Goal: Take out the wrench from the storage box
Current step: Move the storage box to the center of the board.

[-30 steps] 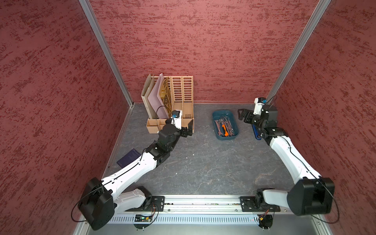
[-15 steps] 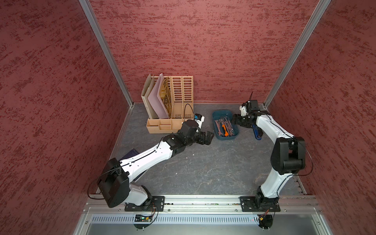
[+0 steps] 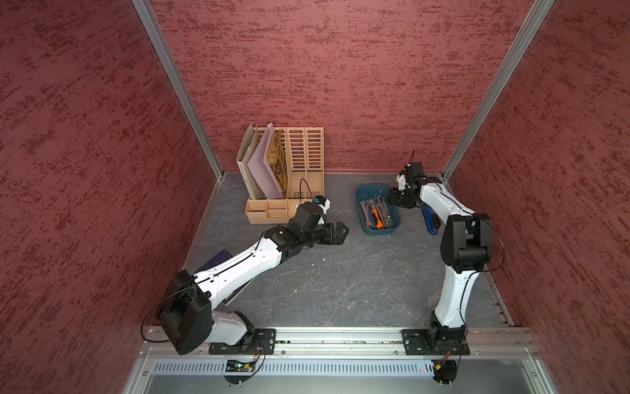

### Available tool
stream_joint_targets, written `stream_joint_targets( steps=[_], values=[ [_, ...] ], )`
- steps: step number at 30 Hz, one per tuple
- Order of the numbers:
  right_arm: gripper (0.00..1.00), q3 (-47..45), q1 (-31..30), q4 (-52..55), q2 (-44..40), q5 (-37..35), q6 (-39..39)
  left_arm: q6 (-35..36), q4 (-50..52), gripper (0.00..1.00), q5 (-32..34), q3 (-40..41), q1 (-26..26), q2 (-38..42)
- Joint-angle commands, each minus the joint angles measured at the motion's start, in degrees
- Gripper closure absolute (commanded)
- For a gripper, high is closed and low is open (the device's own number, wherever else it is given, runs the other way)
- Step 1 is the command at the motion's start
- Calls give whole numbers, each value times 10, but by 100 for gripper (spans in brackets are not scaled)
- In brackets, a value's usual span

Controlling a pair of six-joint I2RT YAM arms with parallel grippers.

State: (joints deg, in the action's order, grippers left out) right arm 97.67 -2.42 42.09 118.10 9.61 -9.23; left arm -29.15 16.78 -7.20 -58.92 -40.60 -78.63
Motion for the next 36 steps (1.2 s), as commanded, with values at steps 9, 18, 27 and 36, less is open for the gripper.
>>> stream_joint_targets(
  steps=[9, 18, 27, 36],
  values=[
    [68, 43, 3, 26, 47, -29, -13, -15, -7, 0, -13, 25, 17, 18],
    [90, -11, -1, 6, 17, -2, -26, -34, -6, 0, -29, 8, 32, -11],
    [95, -61, -14, 11, -21, 6, -31, -40, 16, 0, -34, -49, 33, -68],
    [95, -174, -51, 2, -109, 20, -48, -47, 30, 0, -42, -123, 26, -143]
  ],
)
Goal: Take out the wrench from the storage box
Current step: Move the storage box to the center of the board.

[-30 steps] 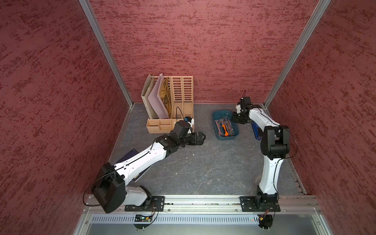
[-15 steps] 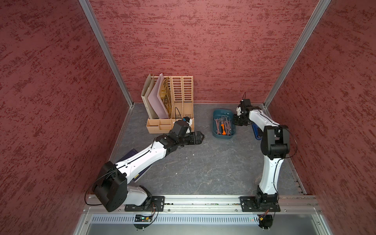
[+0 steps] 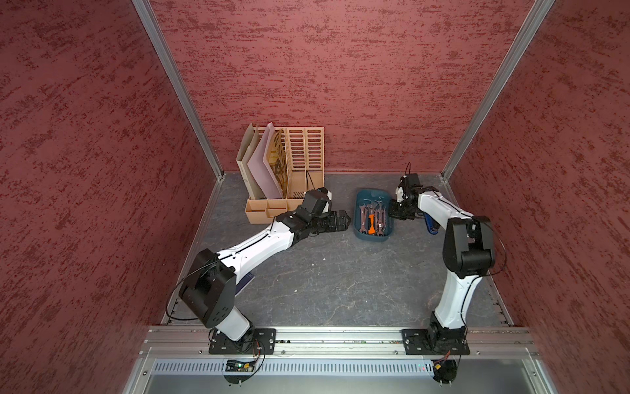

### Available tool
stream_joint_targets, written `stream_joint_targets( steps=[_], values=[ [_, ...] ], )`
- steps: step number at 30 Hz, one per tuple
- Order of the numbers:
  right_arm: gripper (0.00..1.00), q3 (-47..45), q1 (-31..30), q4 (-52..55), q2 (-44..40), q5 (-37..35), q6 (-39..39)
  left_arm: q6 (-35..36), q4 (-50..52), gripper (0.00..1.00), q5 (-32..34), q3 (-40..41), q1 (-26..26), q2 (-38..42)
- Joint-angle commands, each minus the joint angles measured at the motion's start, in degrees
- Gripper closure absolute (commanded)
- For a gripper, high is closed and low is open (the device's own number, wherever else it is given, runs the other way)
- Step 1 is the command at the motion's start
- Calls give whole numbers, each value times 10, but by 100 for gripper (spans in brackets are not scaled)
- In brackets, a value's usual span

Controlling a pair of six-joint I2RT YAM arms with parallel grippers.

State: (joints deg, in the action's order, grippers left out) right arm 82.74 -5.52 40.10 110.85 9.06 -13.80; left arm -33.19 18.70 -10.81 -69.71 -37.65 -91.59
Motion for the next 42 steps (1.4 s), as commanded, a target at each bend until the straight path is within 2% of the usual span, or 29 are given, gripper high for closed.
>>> stream_joint_targets(
  steps=[1, 5, 9, 11, 14, 15, 21, 23, 27, 30, 32, 35, 42],
  values=[
    [94, -40, -26, 18, -49, 35, -2, -9, 16, 0, -3, -21, -3, -21],
    [94, -84, -55, 18, -90, 49, -24, -13, 47, 0, 15, -36, -9, -43],
    [94, -129, -91, 11, -130, 55, -56, -27, 78, 0, 88, -30, -30, -42],
    [98, -154, -103, -2, -149, 65, -84, -33, 92, 0, 116, -26, -39, -41],
    [98, -185, -134, -26, -173, 66, -122, -39, 104, 3, 131, -12, -47, -38],
    [95, -191, -147, -30, -177, 64, -131, -41, 107, 4, 134, -5, -48, -35],
    [93, -210, -216, -62, -172, 70, -176, -50, 124, 10, 159, 49, -49, -1],
    [93, -205, -236, -67, -165, 67, -185, -57, 120, 16, 157, 71, -45, 11],
    [92, -186, -269, -61, -148, 62, -190, -65, 109, 36, 146, 107, -39, 28],
    [85, -176, -283, -56, -147, 63, -188, -75, 111, 51, 148, 124, -34, 36],
    [79, -170, -292, -49, -155, 63, -185, -81, 112, 58, 156, 134, -32, 42],
    [70, -152, -303, -15, -170, 45, -178, -89, 121, 62, 169, 143, -27, 48],
    [65, -90, -326, 69, -196, 26, -169, -88, 105, 69, 157, 157, -18, 50]
  ],
)
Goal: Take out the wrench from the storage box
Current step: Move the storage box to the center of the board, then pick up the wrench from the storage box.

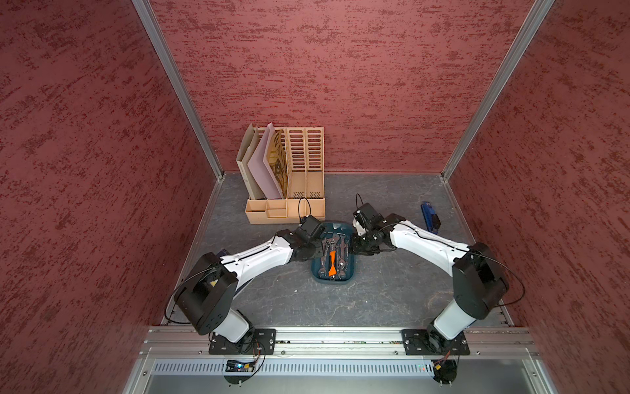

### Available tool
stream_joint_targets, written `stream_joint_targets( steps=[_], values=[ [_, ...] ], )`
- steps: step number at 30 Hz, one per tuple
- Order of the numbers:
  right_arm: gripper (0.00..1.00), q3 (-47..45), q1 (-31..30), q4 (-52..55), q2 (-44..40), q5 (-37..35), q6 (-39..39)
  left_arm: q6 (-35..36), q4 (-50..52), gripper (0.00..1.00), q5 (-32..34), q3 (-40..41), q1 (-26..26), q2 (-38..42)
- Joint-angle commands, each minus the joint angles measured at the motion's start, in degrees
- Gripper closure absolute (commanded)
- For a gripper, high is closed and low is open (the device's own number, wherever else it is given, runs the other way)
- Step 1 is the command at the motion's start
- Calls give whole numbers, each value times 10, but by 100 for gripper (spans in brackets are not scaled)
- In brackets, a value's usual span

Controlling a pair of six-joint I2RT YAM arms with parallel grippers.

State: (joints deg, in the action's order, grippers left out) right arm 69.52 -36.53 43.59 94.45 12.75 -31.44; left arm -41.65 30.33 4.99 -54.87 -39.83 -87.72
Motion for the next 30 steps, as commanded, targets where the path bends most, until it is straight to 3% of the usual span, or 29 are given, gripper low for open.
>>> stream_joint_targets(
  steps=[1, 6, 13, 21, 23, 25, 30],
  values=[
    [65, 50, -20, 42, -32, -11, 8, -5, -15, 71, -6, 10, 6, 11],
    [62, 90, -40, 85, -32, -26, 5, -14, -27, 82, -18, 17, 8, 6],
    [62, 71, -50, 34, -5, 13, -27, -30, -48, 87, -46, 31, -3, 9],
    [62, 80, -66, 31, 61, -17, -34, -25, -31, 89, -43, 40, -3, 19],
    [61, 95, -71, 42, 82, -37, -30, -20, -27, 85, -47, 49, 9, 35],
    [60, 115, -79, 60, 103, -57, -25, -15, -24, 70, -50, 57, 18, 55],
    [53, 158, -95, 95, 149, -93, -15, -8, 2, 66, -36, 78, 51, 119]
  ],
)
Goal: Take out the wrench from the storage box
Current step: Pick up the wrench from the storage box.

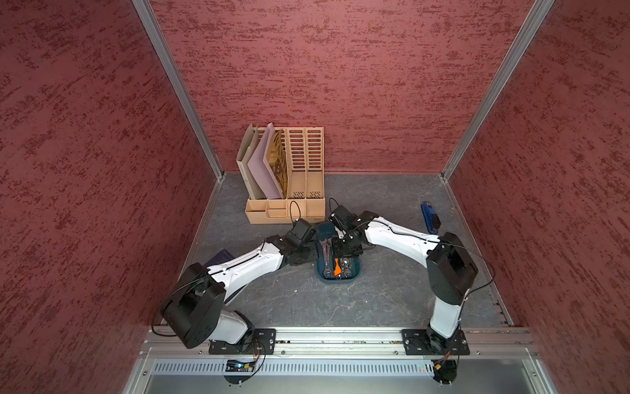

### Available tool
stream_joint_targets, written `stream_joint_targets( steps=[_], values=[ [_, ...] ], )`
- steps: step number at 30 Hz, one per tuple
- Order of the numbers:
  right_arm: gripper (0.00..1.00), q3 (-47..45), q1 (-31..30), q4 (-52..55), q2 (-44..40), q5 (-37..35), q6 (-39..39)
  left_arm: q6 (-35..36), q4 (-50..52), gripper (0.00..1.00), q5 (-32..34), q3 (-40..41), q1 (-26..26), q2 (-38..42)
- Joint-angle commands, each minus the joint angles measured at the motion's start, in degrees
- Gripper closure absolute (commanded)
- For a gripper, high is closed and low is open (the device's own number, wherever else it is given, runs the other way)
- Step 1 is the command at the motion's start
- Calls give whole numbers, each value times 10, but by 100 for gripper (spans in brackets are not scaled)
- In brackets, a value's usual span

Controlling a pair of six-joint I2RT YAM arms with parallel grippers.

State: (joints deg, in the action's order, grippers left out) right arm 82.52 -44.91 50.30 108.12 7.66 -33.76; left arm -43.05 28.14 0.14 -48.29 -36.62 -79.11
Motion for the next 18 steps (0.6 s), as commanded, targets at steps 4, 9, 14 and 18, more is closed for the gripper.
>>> stream_joint_targets(
  steps=[4, 9, 14, 18],
  values=[
    [49, 52, -19, 46, 37, -67, 12, 15, 41, 66, 18, 36, 54, 89],
    [49, 78, -23, 59, 69, -85, 9, 27, 62, 65, 17, 55, 90, 139],
    [50, 111, -26, 90, 107, -112, -2, 32, 70, 65, 11, 70, 108, 163],
    [50, 118, -26, 85, 124, -115, -7, 32, 71, 66, 4, 75, 114, 165]
  ],
)
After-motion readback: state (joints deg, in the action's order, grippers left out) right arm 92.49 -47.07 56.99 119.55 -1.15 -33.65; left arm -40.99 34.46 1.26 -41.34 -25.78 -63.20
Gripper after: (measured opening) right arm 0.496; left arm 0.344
